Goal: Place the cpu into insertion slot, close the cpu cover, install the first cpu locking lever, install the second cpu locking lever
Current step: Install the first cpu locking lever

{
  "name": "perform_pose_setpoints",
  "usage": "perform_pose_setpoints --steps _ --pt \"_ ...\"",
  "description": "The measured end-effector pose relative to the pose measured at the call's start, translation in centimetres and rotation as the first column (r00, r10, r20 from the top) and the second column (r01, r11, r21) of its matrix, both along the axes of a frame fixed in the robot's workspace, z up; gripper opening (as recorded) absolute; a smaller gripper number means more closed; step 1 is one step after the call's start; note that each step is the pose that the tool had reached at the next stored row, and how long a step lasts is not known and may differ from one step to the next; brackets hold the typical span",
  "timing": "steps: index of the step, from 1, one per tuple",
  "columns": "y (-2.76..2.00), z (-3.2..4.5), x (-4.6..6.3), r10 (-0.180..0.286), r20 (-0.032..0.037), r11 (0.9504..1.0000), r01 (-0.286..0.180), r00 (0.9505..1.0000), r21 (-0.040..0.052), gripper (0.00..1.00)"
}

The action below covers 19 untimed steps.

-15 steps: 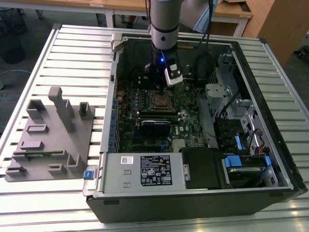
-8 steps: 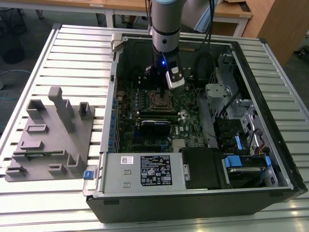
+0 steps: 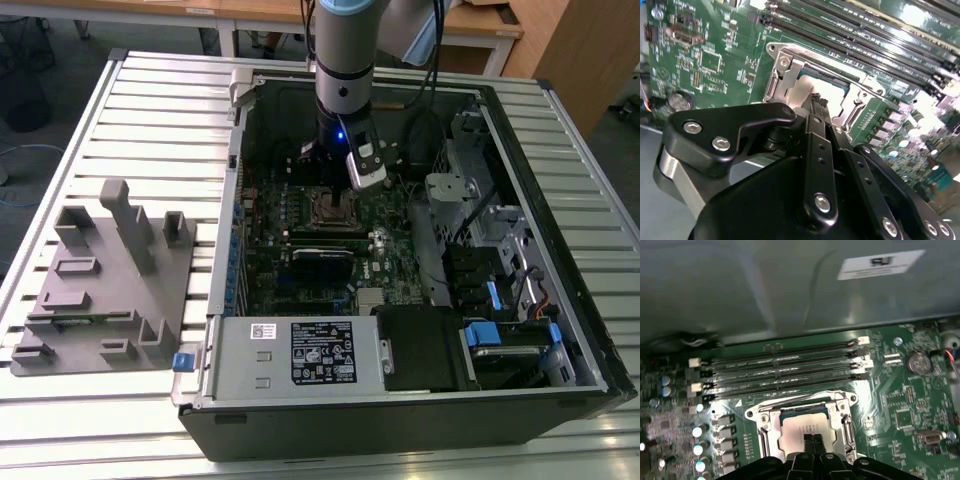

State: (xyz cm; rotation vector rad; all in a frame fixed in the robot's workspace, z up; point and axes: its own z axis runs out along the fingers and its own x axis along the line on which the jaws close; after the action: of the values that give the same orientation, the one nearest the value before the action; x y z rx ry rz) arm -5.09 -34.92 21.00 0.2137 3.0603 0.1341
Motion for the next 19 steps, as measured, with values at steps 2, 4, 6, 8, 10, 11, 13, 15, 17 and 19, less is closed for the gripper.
perform_pose_setpoints --steps 2,4,6,8,10,11,13,15,17,19 --pt "0.0 -0.02 0.0 0.031 -0.0001 0.9995 -0.031 0.9995 -0.0015 0.1" --pt "-0.01 -0.01 0.0 0.032 -0.0003 0.9995 -0.032 0.9995 -0.0051 0.1" --pt "-0.01 0.14 0.0 0.032 -0.0004 0.9995 -0.032 0.9995 -0.0053 0.1" --pt "0.0 0.4 0.0 0.032 -0.0002 0.9995 -0.032 0.9995 -0.0051 0.1" --pt "0.0 0.62 0.0 0.032 -0.0003 0.9995 -0.032 0.9995 -0.0051 0.1" --pt "0.0 0.64 0.0 0.032 -0.0004 0.9995 -0.032 0.9995 -0.0049 0.1" --pt "0.0 0.64 0.0 0.032 -0.0004 0.9995 -0.032 0.9995 -0.0052 0.1" --pt "0.0 0.65 0.0 0.036 -0.0004 0.9994 -0.036 0.9994 -0.0058 0.1" --pt "0.0 0.65 0.0 0.04 -0.0006 0.9992 -0.04 0.9992 -0.0059 0.1" --pt "0.0 0.65 0.0 0.043 -0.0005 0.9991 -0.043 0.9991 -0.0059 0.1"
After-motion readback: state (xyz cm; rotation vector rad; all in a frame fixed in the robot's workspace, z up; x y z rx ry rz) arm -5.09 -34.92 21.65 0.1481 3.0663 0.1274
